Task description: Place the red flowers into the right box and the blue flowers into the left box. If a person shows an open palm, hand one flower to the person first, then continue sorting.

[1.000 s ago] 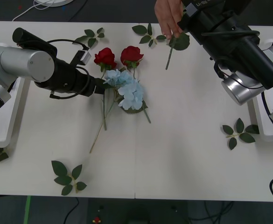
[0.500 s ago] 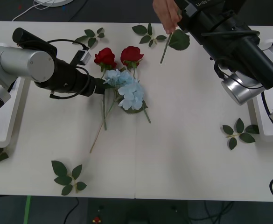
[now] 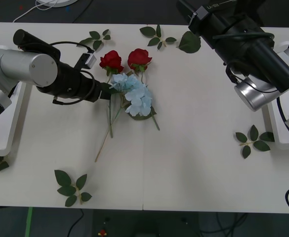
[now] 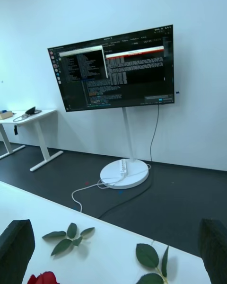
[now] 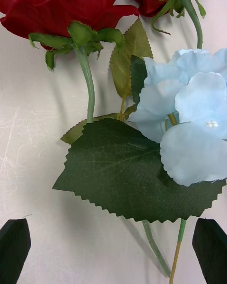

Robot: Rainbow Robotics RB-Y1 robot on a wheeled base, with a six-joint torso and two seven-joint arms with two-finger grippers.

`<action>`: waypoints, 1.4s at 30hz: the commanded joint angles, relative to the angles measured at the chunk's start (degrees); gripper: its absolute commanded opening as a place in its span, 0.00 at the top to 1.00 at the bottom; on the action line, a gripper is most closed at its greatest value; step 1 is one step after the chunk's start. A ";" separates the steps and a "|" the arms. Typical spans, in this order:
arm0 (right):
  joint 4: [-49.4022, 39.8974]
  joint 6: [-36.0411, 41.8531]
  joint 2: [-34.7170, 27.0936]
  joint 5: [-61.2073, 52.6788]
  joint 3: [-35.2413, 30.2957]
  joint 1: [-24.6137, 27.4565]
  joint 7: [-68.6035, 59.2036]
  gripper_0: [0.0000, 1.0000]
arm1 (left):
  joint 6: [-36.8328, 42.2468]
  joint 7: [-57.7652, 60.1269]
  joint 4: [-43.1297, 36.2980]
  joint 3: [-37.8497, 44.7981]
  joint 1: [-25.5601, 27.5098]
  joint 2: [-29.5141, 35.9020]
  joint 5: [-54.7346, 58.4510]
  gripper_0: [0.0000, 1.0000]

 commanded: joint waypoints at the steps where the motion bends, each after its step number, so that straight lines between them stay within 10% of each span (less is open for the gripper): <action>1: -2.00 2.34 0.63 0.13 0.06 -1.58 1.37 0.00 | -0.65 2.90 -1.40 -0.41 -2.78 -0.67 -0.38 0.00; 19: -3.06 9.81 -3.32 -1.01 1.55 -1.58 1.55 0.00 | -0.65 2.90 -1.40 -0.41 -2.78 -0.67 -0.38 0.00; 42: -26.87 6.03 -34.87 -24.39 -0.56 13.45 2.08 0.00 | -10.58 2.19 1.68 -6.73 -3.39 0.21 2.17 0.00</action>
